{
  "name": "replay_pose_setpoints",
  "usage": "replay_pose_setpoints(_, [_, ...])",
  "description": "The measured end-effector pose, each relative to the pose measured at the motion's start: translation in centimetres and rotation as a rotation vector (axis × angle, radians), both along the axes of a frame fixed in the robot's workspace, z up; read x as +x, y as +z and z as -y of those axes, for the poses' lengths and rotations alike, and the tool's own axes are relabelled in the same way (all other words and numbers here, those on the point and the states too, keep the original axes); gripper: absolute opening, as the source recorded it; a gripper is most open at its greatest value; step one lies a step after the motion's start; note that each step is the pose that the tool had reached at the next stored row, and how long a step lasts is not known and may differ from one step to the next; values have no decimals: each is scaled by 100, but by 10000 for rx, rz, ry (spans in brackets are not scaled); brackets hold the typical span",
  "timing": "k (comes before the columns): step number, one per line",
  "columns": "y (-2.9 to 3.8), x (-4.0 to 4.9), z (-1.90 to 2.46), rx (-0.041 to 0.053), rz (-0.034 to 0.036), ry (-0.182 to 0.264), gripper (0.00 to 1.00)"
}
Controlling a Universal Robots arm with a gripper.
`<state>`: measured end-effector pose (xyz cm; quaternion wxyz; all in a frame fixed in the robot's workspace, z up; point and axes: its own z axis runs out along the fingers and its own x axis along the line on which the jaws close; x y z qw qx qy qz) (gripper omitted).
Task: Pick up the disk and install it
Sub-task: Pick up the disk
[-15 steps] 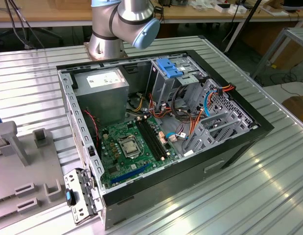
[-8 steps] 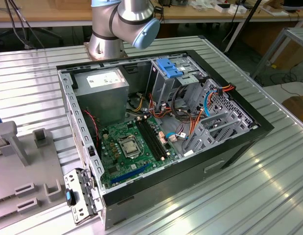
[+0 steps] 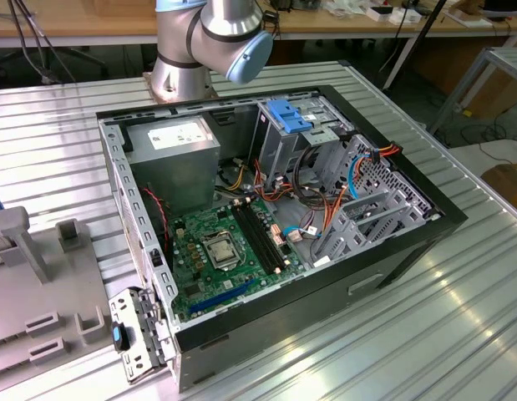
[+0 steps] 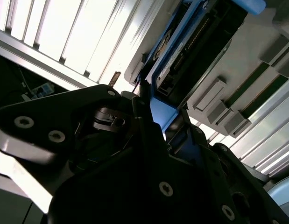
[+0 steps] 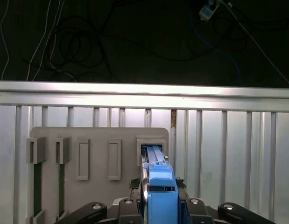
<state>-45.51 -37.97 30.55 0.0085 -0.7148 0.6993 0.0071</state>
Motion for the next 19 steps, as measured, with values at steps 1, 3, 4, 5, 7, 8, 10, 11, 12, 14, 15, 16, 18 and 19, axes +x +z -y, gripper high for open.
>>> replay_pose_setpoints(1, [0,0,0,0,0,-1,38])
replay_pose_setpoints(3, [0,0,0,0,-1,-1,38])
replay_pose_setpoints(4, [0,0,0,0,-1,1,38])
replay_pose_setpoints(5, [0,0,0,0,0,2,37])
replay_pose_setpoints(7, [0,0,0,0,0,5,37])
replay_pose_setpoints(8, [0,0,0,0,-1,5,37])
replay_pose_setpoints(10, [1,0,0,1,1,6,37])
replay_pose_setpoints(11, [7,0,0,1,2,6,37])
replay_pose_setpoints(12, [19,0,0,2,2,6,37])
replay_pose_setpoints(14, [29,0,0,1,2,6,37])
replay_pose_setpoints(15, [33,0,0,1,1,6,37])
replay_pose_setpoints(16, [40,0,0,0,0,6,37])
replay_pose_setpoints(18, [47,0,0,1,1,6,37])
replay_pose_setpoints(19, [50,0,0,1,0,6,37])
